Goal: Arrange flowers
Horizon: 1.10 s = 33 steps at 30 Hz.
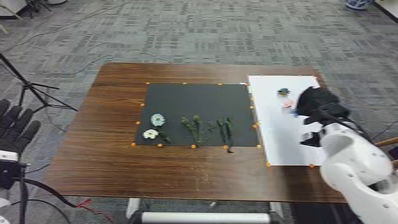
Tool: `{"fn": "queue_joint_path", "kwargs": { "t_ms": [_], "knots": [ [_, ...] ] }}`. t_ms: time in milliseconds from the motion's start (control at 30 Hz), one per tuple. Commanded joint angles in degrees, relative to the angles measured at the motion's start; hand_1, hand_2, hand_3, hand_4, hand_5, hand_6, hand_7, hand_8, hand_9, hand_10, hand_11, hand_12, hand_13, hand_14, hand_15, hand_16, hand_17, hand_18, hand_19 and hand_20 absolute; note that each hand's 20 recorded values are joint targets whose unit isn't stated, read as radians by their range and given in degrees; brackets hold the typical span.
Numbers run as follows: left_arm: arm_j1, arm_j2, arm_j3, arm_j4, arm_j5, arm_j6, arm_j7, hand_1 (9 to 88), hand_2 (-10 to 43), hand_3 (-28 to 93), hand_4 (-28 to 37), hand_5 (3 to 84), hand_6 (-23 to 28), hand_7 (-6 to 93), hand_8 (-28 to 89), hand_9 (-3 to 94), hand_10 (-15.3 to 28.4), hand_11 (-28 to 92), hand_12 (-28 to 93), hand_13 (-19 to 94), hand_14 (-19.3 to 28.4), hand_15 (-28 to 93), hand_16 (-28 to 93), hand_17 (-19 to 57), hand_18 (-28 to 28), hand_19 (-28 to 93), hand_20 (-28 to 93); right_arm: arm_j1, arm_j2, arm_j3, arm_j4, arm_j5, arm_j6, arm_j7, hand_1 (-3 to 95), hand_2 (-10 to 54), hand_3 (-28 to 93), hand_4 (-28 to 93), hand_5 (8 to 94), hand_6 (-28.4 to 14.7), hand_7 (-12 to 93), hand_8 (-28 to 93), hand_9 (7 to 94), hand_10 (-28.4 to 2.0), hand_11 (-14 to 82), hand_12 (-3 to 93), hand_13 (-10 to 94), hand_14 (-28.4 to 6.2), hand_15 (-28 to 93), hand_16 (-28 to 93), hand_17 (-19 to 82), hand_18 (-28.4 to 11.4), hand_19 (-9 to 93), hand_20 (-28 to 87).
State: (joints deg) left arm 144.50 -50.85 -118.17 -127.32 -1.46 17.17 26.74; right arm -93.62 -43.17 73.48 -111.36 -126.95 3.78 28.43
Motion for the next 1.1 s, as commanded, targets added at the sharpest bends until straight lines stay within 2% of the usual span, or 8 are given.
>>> {"fn": "queue_joint_path", "kwargs": {
  "t_ms": [33,167,333,500,567,767,967,1100],
  "knots": [
    [-0.5,-0.01,0.3,0.18,0.26,-0.45,-0.77,21.8,20.2,65,-28.3,35.2,7.3,9.4,-7,30.8,13.1,13,12,22,11.9,23,-4,-4.3,10.4,23,11,15.3,-12.9,-14.2,1.8,0.6,-3.3,-4.9,62.5,-9.5,69,-28,77.9,-0.6,33,16,87.0,-7.4,20.1,51.2,78,-6.0,69,35,41,-23.6,88,41],
    [-1.1,0.22,0.89,0.46,0.14,-0.17,-0.81,21.4,20.4,65,-28.3,35.2,7.2,9.2,-7,30.8,13.0,13,12,22,11.9,23,-4,-4.3,10.5,23,11,21.5,-17.7,-20.7,5.0,0.2,-3.8,-6.9,62.5,-9.5,69,-28,77.7,-0.6,33,15,86.9,-7.3,20.3,50.8,78,-6.0,69,35,41,-23.5,88,41],
    [-2.2,0.77,1.91,0.72,0.39,0.08,-1.12,21.1,20.6,65,-28.3,35.2,7.2,9.1,-7,30.8,13.0,12,12,22,11.9,23,-3,-4.2,10.5,23,11,28.0,-23.8,-25.4,12.3,0.2,-6.1,-7.8,62.5,-9.5,69,-28,77.6,-0.5,34,15,86.7,-7.3,20.6,50.8,78,-5.9,69,35,40,-23.5,88,41],
    [-2.8,1.16,2.83,0.81,0.09,0.16,-0.53,20.7,20.6,66,-28.3,35.2,7.2,9.1,-7,30.9,13.0,12,12,23,11.7,22,-4,-4.2,10.5,22,11,33.4,-27.9,-30.2,21.8,-4.6,-4.9,-9.5,62.9,-9.5,68,-28,77.2,-0.5,34,14,86.5,-7.3,20.7,50.6,78,-5.9,69,35,40,-23.4,88,41],
    [-3.4,1.68,3.45,1.0,0.12,0.08,-0.51,20.8,20.6,66,-28.3,35.3,7.2,9.1,-7,31.0,12.9,13,12,23,11.5,22,-4,-3.8,10.1,22,11,34.4,-28.9,-31.2,24.0,-5.2,-4.3,-8.3,63.0,-9.5,67,-28,77.1,-0.4,34,14,86.6,-7.2,20.6,50.3,78,-6.0,69,35,40,-23.4,88,41],
    [-4.3,1.92,4.17,1.24,0.16,0.2,-0.77,21.3,20.5,66,-28.3,35.2,7.1,9.1,-7,31.2,12.8,13,12,23,11.1,21,-4,-3.7,10.0,22,11,34.8,-30.4,-31.7,26.0,-6.9,-6.0,-7.6,63.1,-9.5,67,-28,76.6,-0.2,35,13,86.3,-7.1,20.3,49.7,77,-6.2,70,35,40,-23.2,88,41],
    [-4.1,1.62,3.8,1.13,0.28,0.29,-1.01,21.2,20.4,66,-28.3,35.2,7.1,9.0,-7,31.2,12.9,13,12,23,11.3,22,-4,-3.8,10.1,22,11,33.9,-31.5,-31.4,26.8,-6.8,-9.4,-6.5,63.0,-9.5,67,-28,76.2,0.1,35,11,86.4,-6.7,18.5,47.6,77,-6.3,69,35,40,-23.3,87,41],
    [-4.6,1.72,4.08,1.37,0.33,0.2,-1.2,21.4,20.4,66,-28.3,35.3,7.1,9.1,-7,31.2,12.9,13,12,23,11.2,22,-4,-3.9,10.1,22,11,33.7,-31.2,-32.2,27.0,-7.7,-10.3,-6.4,62.7,-9.5,68,-28,76.1,0.1,34,9,86.4,-7.0,16.9,46.3,77,-6.3,69,34,39,-23.4,87,41]
  ]
}}
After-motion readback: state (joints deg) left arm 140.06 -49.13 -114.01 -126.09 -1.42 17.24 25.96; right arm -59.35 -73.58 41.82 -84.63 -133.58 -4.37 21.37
